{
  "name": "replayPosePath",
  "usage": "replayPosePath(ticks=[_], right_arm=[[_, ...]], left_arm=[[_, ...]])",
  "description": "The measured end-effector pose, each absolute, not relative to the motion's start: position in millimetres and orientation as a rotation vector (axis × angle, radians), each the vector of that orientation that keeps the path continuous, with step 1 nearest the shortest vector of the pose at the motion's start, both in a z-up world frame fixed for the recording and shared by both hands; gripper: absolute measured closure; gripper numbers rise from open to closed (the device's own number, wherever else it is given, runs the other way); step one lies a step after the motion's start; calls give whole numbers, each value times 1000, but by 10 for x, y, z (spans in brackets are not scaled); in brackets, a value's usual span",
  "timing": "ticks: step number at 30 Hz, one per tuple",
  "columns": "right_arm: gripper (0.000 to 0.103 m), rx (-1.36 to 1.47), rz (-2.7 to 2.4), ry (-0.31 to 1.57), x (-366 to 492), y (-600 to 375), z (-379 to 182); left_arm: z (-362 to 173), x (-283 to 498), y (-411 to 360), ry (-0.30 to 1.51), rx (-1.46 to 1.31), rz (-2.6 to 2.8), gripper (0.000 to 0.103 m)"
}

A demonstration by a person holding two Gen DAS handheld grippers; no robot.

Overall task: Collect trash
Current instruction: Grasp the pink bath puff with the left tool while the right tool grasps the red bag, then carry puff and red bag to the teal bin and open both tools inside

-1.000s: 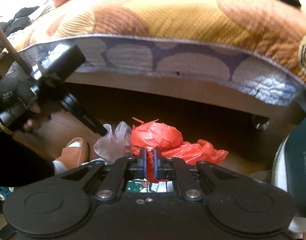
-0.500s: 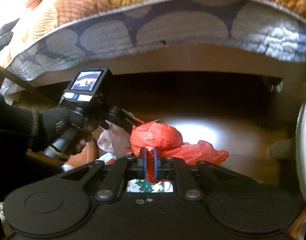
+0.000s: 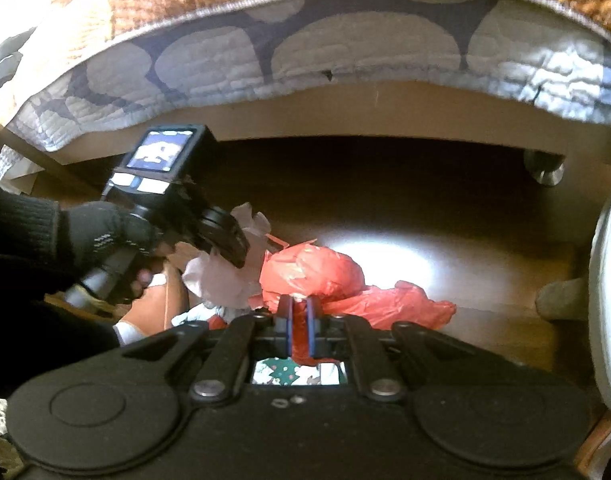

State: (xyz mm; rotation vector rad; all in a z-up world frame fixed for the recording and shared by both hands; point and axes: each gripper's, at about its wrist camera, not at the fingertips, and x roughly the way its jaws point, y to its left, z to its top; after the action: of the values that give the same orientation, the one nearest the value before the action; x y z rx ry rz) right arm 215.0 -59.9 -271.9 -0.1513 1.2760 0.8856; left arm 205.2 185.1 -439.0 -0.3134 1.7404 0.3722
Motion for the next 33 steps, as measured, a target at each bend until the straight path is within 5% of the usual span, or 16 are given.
replayPosePath(ticks=[16, 33], right_arm=[[96, -180, 828, 1014, 2016, -1042, -2127], [97, 4, 800, 734, 1619, -1978, -573]], left_arm=[[-2739, 1582, 1306, 1531, -379, 326, 84], [-824, 1453, 574, 1146, -348, 204, 84]])
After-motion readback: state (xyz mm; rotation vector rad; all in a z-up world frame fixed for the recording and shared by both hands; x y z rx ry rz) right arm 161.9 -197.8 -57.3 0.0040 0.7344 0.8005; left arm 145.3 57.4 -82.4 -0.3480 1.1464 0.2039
